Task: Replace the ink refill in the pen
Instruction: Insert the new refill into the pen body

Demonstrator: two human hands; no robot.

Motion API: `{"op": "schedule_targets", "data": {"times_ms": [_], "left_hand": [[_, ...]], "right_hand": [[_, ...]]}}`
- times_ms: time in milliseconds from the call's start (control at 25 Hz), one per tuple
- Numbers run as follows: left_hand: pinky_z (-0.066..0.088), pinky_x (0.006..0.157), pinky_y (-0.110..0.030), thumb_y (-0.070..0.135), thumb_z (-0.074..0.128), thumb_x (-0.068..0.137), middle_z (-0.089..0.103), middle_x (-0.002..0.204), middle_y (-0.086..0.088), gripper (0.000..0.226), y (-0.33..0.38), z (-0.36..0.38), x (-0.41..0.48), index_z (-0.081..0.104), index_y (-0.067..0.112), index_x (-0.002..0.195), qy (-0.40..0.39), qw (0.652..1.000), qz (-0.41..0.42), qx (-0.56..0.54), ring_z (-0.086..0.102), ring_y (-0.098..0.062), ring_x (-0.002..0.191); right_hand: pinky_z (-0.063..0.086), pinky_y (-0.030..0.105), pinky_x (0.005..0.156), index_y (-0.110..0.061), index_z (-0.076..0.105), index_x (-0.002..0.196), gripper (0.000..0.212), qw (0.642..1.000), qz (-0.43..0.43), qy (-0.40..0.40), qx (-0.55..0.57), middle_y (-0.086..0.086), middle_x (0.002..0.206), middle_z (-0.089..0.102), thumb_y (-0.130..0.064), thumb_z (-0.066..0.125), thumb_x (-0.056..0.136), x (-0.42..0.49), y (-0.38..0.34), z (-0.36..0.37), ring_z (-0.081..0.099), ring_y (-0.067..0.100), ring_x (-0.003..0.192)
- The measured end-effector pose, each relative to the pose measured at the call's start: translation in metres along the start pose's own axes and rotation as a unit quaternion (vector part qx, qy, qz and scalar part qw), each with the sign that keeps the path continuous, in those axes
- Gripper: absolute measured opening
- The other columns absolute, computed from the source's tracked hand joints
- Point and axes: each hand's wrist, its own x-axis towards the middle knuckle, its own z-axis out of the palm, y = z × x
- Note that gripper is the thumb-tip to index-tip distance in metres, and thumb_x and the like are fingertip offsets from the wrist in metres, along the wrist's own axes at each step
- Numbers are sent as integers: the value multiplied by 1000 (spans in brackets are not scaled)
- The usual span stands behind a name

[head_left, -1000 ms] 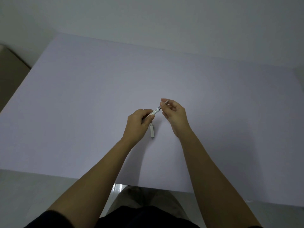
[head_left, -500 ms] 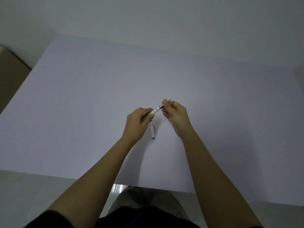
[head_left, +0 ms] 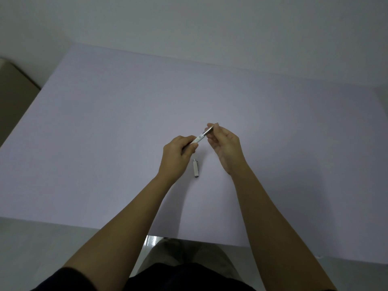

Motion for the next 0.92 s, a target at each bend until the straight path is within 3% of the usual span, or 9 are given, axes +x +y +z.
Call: {"op": "schedule_targets", "data": {"times_ms": [80,200,320,400,520,600,800,920], "left_hand": [[33,62,-1,17,56,91,61,74,3,14,1,0,2,67,16,98,-5,1000,2,0,49,1,67],[34,62,-2,18,56,90,62,74,3,13,1,-1,2,67,17,97,-8,1000,6,2,49,1,67],[34,62,-2,17,57,90,60,73,4,13,0,-2,0,67,17,97,-8,1000,4,-4,50,6,69],[34,63,-2,16,57,90,59,72,5,12,0,-2,-2,67,16,96,-12,1000,6,-6,49,8,69],[34,62,-3,17,56,90,59,72,5,12,2,-2,-1,67,16,96,-15,1000,6,-5,49,4,68],[34,61,-2,17,56,91,61,74,2,13,3,-3,0,67,16,97,-12,1000,7,-3,49,1,66],[34,62,-3,17,58,90,59,74,0,14,7,-4,-1,67,15,99,-13,1000,11,-5,47,-2,65],[32,60,-2,17,58,89,57,74,2,14,9,-3,0,67,15,99,-8,1000,13,-5,47,-2,65]], "right_hand": [[50,16,79,-18,70,90,18,1000,-13,4,2,-9,98,68,-17,53,94,0,1,-1,65,1,90],[50,16,78,-23,68,97,15,1000,-15,20,-5,-8,88,68,-16,56,92,-1,0,0,63,0,81],[49,18,75,-20,68,84,6,999,-1,31,-28,-11,75,67,-21,64,87,0,-3,-1,62,0,72],[47,21,73,-20,63,74,12,998,3,41,-45,-14,66,64,-23,67,84,1,-4,0,58,0,65],[48,17,75,-25,66,86,4,999,9,22,-21,-12,82,69,-25,63,87,1,-4,-1,63,-1,74],[50,14,76,-26,68,95,12,1000,6,7,-8,-8,95,70,-25,56,92,0,-4,-1,65,-1,85],[43,22,72,-18,63,71,18,998,-16,42,-44,-3,72,57,-27,64,87,-2,-6,2,51,7,66],[48,17,80,-27,69,90,12,1000,-21,18,-9,-9,93,69,-28,57,91,-2,-4,-1,64,2,94]]}}
